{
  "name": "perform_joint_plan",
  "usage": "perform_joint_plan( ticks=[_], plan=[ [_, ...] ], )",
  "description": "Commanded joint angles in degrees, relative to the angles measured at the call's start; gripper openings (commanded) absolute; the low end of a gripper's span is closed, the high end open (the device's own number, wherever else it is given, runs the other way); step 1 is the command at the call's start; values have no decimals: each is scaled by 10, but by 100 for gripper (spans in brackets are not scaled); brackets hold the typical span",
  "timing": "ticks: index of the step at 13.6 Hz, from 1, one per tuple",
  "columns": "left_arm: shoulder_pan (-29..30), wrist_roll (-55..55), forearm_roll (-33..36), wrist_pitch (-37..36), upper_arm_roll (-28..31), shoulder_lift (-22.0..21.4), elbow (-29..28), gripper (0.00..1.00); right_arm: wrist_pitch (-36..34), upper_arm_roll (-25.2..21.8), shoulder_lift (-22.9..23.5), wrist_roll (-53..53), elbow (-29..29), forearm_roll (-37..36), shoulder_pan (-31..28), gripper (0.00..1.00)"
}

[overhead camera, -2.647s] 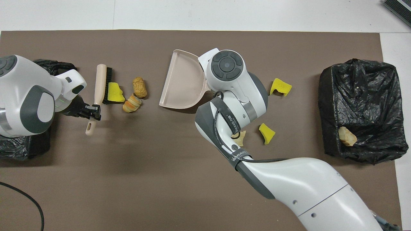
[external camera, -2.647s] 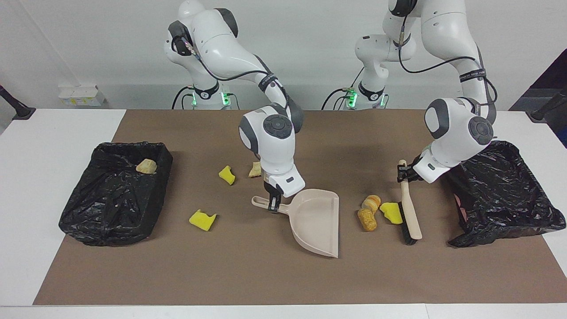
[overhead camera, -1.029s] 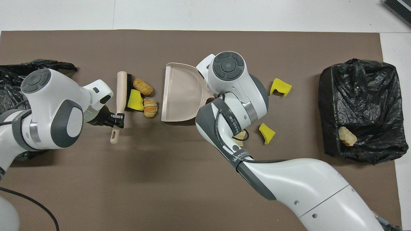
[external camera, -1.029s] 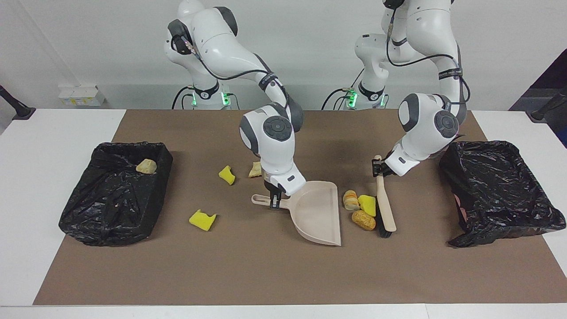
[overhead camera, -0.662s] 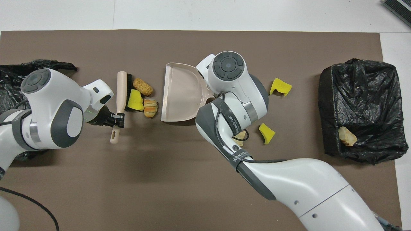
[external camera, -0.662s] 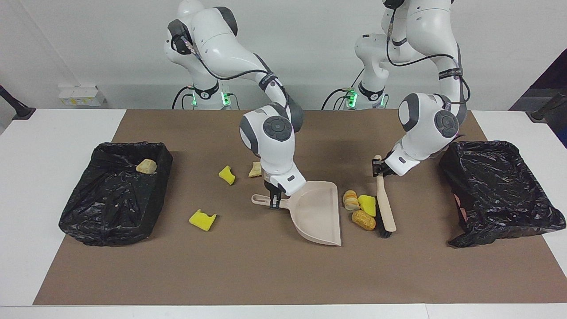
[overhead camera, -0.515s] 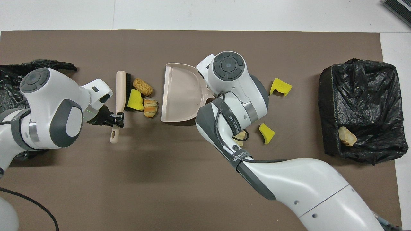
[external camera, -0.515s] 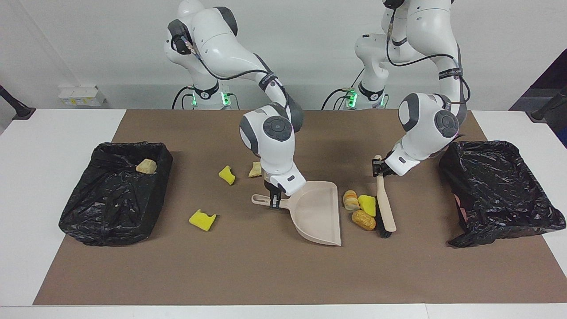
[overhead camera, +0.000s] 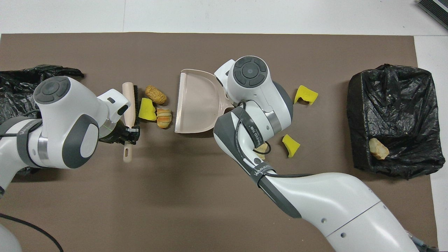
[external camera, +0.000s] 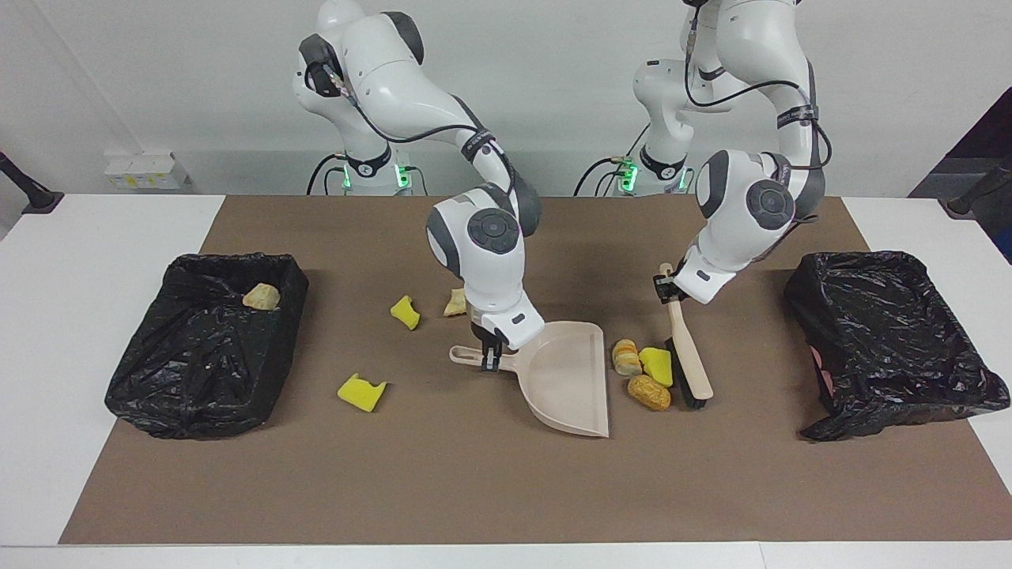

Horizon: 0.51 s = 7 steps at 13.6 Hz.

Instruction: Sweep and dump trash in bin

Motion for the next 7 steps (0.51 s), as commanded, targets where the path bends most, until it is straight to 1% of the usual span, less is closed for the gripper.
perform_joint_plan(
  ticks=[1, 7],
  plan=[
    [-14, -14, 10, 25, 8, -25, -33, 0, 1, 6, -11, -27, -34, 24, -5, 0],
    [-13, -12, 10, 31, 8, -22, -30, 0, -6, 6, -12, -37, -33, 13, -5, 0]
  ],
)
